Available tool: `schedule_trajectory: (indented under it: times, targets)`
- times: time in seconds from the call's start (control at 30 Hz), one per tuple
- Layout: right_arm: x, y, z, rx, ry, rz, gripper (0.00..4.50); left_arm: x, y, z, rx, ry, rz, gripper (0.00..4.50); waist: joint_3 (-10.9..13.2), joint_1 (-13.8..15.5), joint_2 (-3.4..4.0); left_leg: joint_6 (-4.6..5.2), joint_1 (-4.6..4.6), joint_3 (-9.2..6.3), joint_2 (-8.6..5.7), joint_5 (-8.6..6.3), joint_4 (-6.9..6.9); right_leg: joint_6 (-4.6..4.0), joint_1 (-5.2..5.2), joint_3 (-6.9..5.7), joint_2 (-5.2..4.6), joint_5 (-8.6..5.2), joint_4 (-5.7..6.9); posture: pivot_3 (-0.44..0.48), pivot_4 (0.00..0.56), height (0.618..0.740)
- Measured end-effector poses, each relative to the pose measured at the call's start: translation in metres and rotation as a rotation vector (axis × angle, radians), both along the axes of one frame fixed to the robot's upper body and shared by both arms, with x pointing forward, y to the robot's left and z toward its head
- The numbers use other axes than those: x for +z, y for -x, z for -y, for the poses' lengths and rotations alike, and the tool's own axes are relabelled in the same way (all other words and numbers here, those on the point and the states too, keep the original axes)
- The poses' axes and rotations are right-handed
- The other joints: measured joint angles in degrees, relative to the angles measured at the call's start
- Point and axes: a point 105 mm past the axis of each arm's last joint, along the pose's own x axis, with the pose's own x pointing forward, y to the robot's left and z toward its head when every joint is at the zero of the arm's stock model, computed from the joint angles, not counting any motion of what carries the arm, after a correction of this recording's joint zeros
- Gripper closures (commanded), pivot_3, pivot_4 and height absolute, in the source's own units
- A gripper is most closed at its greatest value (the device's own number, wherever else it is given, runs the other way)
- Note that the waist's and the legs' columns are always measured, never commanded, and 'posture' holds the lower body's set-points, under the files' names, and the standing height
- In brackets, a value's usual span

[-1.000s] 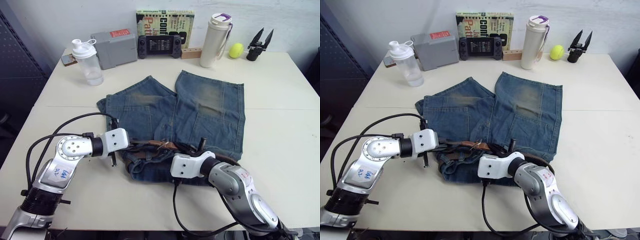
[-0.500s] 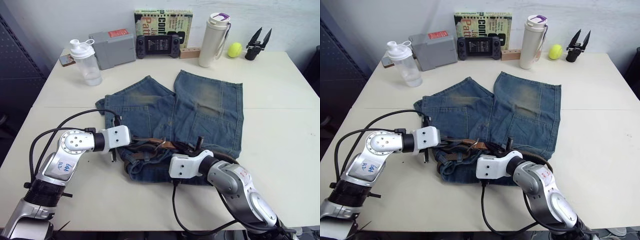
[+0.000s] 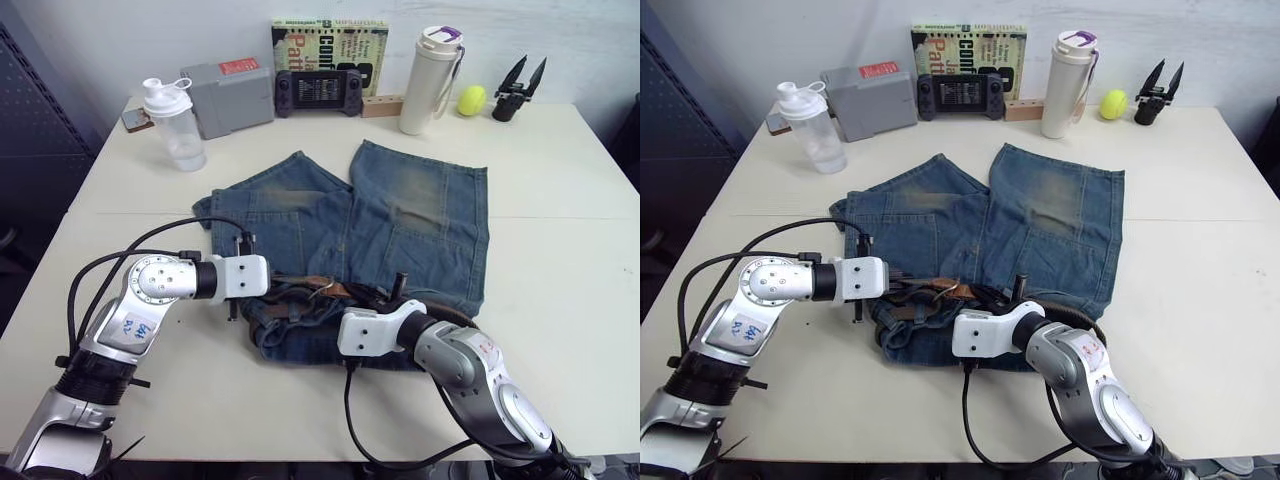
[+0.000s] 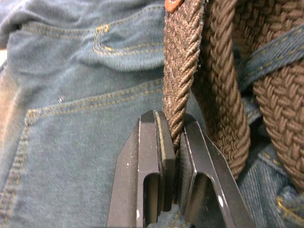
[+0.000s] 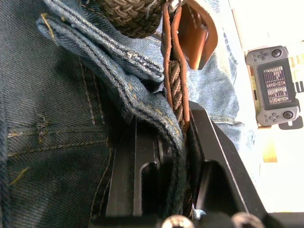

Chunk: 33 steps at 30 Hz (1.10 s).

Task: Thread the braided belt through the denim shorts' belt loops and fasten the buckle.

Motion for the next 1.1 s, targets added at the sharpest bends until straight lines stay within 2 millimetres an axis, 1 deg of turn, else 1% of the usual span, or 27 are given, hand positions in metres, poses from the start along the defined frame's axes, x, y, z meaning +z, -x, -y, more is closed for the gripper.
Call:
schedule_trajectory:
  times: [0.13, 0.33, 0.4, 0.47, 0.7, 0.77, 0.87, 1.03, 1.1]
  targets:
    - [0.0, 0.0, 0.0, 0.0, -0.002, 0.001, 4.43, 0.003, -0.002, 0.013, -0.041, -0.001, 0.022, 4.5, 0.0, -0.08, 0.0, 0.0, 0.0, 0.0, 0.0, 0.0, 0.0, 0.0, 0.0, 0.0, 0.01, 0.0, 0.0, 0.0, 0.15, 0.731]
    - [0.0, -0.001, 0.001, -0.01, 0.001, 0.002, 4.43, 0.008, -0.01, 0.021, -0.045, 0.016, 0.033, 4.5, 0.0, 0.01, 0.0, 0.0, 0.0, 0.0, -0.01, 0.0, 0.01, 0.0, 0.0, 0.0, 0.0, 0.0, 0.01, 0.0, 0.15, 0.731]
    - [-0.001, -0.001, 0.003, -0.016, 0.0, 0.0, 4.43, 0.005, -0.012, 0.026, -0.032, 0.051, 0.004, 4.5, 0.0, -0.01, 0.0, 0.0, 0.0, 0.0, -0.01, 0.0, 0.01, 0.0, 0.0, -0.01, 0.0, 0.0, 0.03, 0.0, 0.15, 0.731]
    - [-0.004, -0.002, 0.007, -0.032, 0.002, -0.015, 4.43, -0.001, -0.014, 0.037, -0.003, 0.123, -0.052, 4.5, 0.0, 0.11, 0.0, 0.01, 0.0, -0.02, -0.02, 0.0, 0.04, 0.0, 0.01, -0.01, -0.01, 0.0, 0.04, 0.0, 0.15, 0.731]
    - [-0.016, 0.002, 0.012, -0.051, 0.001, -0.108, 4.43, -0.005, -0.011, 0.049, -0.025, 0.163, -0.085, 4.5, 0.0, 0.14, -0.01, 0.01, 0.0, -0.02, -0.02, 0.0, 0.06, 0.0, 0.01, -0.01, -0.01, 0.0, 0.08, 0.0, 0.15, 0.731]
    - [-0.019, 0.003, 0.013, -0.057, 0.001, -0.134, 4.43, -0.005, -0.009, 0.052, -0.044, 0.16, -0.092, 4.5, -0.01, 0.12, -0.01, 0.01, 0.0, -0.02, -0.02, 0.0, 0.06, 0.0, 0.01, -0.01, -0.01, 0.0, 0.08, 0.0, 0.15, 0.731]
    - [-0.018, 0.004, 0.017, -0.103, -0.067, -0.188, 4.43, -0.009, -0.003, 0.051, -0.089, 0.115, -0.105, 4.5, -0.01, 0.07, -0.01, 0.01, 0.0, -0.03, -0.01, 0.0, 0.05, 0.0, 0.01, -0.03, -0.01, 0.0, 0.08, 0.0, 0.15, 0.731]
    - [-0.016, 0.004, 0.02, -0.131, -0.091, -0.206, 4.43, -0.026, 0.013, 0.047, -0.177, 0.008, -0.158, 4.5, -0.01, 0.11, 0.0, 0.01, 0.01, -0.02, -0.02, 0.0, 0.06, 0.0, 0.02, -0.02, -0.02, 0.0, 0.08, 0.0, 0.15, 0.731]
    - [-0.013, 0.003, 0.021, -0.137, -0.098, -0.197, 4.43, -0.03, 0.021, 0.051, -0.23, -0.027, -0.162, 4.5, -0.01, 0.22, -0.01, 0.01, 0.03, -0.03, -0.03, 0.0, 0.06, 0.0, 0.04, -0.01, -0.03, 0.0, 0.09, 0.0, 0.15, 0.731]
